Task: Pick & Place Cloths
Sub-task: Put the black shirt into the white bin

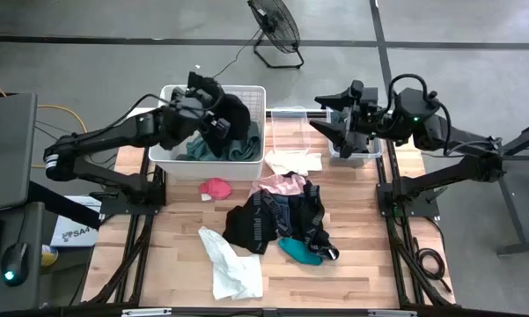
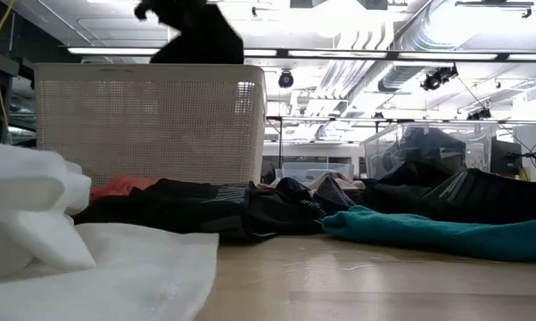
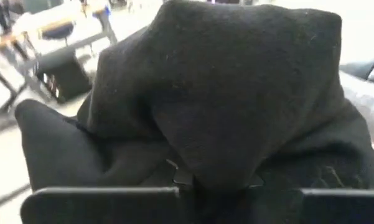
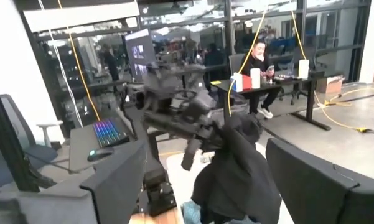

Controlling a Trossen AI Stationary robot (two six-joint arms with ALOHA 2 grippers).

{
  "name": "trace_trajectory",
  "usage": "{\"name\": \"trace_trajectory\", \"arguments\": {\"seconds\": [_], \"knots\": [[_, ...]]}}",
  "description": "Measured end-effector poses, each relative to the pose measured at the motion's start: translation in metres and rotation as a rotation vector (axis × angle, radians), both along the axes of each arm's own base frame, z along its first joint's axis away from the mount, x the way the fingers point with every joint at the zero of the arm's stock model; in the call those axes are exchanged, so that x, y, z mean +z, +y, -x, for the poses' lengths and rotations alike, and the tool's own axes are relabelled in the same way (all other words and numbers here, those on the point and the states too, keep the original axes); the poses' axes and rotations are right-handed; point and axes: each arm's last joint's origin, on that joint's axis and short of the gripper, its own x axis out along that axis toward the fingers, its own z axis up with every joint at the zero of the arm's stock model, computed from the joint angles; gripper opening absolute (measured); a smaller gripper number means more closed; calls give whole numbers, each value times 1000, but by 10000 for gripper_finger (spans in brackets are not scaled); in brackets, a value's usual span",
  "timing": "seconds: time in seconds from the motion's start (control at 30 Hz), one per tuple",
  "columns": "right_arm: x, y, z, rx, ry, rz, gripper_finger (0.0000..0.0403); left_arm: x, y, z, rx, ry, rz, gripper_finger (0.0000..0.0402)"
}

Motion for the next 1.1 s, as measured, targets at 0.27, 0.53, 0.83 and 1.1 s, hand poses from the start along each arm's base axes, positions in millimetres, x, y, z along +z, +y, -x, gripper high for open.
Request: {"name": "trace_trajectory", "arguments": {"seconds": [0.27,0.53,0.83,1.1], "knots": [[-6,0,-4,1,44,-33,321,-29,35,-3,20,76,219,33],[-15,-1,-5,-1,123,-91,321,-56,57,-2,28,111,501,33],[-20,0,-5,-4,166,-136,321,-73,72,1,3,153,679,36],[-26,0,-4,-10,222,-175,321,-66,70,3,-51,173,633,230]]}}
